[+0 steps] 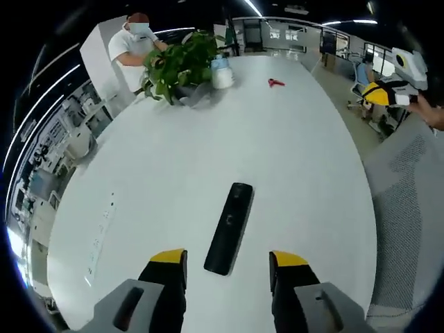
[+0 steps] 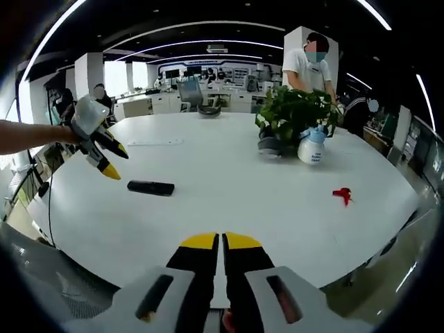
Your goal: Press the specified remote control buttons in sequence, fully releasing each button before pressing the next.
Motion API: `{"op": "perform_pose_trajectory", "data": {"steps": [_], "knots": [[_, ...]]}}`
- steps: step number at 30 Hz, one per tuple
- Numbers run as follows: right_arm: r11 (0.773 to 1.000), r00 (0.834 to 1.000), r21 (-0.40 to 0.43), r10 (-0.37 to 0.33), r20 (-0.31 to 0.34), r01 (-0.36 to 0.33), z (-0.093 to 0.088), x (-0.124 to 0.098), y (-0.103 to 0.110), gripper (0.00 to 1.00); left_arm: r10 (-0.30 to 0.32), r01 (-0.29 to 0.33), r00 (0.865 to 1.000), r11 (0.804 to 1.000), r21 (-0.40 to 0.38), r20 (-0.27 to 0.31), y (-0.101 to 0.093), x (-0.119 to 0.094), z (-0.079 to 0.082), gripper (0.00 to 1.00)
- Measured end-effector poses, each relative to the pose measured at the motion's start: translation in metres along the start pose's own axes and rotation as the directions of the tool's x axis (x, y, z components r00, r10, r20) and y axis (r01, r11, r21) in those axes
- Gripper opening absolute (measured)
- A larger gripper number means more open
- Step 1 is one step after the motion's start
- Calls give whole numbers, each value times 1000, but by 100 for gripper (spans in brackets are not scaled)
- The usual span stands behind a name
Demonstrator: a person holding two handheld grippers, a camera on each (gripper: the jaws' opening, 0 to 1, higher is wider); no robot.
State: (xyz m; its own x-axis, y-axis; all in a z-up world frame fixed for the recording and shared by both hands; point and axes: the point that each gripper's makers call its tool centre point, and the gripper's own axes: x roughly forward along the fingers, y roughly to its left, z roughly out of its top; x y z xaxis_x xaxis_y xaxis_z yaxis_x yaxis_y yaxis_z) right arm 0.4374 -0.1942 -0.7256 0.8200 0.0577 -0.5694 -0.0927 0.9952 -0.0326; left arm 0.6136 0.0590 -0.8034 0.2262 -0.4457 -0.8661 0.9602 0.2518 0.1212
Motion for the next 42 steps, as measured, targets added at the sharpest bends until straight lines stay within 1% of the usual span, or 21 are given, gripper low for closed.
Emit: {"op": "perform_pose_trajectory", "data": {"steps": [2, 5, 8, 9, 11, 14, 16, 18, 25, 29, 33, 36, 42], "knots": [[1000, 1000, 0, -5, -3, 5, -1, 0, -1, 0, -13, 13, 1000, 1000, 7, -18, 0, 5, -2, 48], [1000, 1000, 13, 3, -11, -3, -1, 1, 0, 0, -31, 31, 999, 1000, 2, -33, 2, 15, -4, 45], [1000, 1000, 10, 0, -14, 0, -2, 1, 0, 0, -39, 40, 998, 999, 3, -47, 2, 23, -7, 44], [1000, 1000, 7, -1, -20, 2, -3, 2, 0, 0, -43, 44, 997, 999, 9, -56, 3, 29, -9, 44], [1000, 1000, 1, -5, -27, 5, -4, 2, -1, 0, -64, 66, 995, 998, 16, -79, 2, 37, -13, 42], [1000, 1000, 1, 0, -31, 0, -4, 2, 0, 0, -67, 72, 992, 997, 39, -107, 4, 45, -18, 41], [1000, 999, -4, 1, -37, -1, -5, 3, 1, 0, -81, 86, 988, 996, 32, -132, 4, 50, -21, 40], [1000, 999, -9, -1, -44, 1, -6, 3, 1, 0, -92, 97, 985, 995, 28, -144, 6, 56, -23, 39], [1000, 998, -10, -10, -54, 10, -7, 4, -1, 0, -118, 125, 978, 992, 32, -173, 6, 66, -27, 37], [1000, 998, -13, -11, -54, 11, -7, 4, -1, 0, -128, 139, 973, 989, 43, -190, 7, 69, -28, 33], [1000, 998, -12, -12, -57, 11, -7, 4, -1, 0, -150, 159, 967, 987, 24, -204, 6, 73, -30, 32], [1000, 998, -16, -13, -60, 12, -8, 4, 0, 0, -145, 156, 967, 987, 36, -209, 7, 72, -29, 29], [999, 997, -30, -14, -71, 12, -9, 5, 1, 0, -148, 164, 965, 985, 55, -218, 7, 73, -28, 27]]}}
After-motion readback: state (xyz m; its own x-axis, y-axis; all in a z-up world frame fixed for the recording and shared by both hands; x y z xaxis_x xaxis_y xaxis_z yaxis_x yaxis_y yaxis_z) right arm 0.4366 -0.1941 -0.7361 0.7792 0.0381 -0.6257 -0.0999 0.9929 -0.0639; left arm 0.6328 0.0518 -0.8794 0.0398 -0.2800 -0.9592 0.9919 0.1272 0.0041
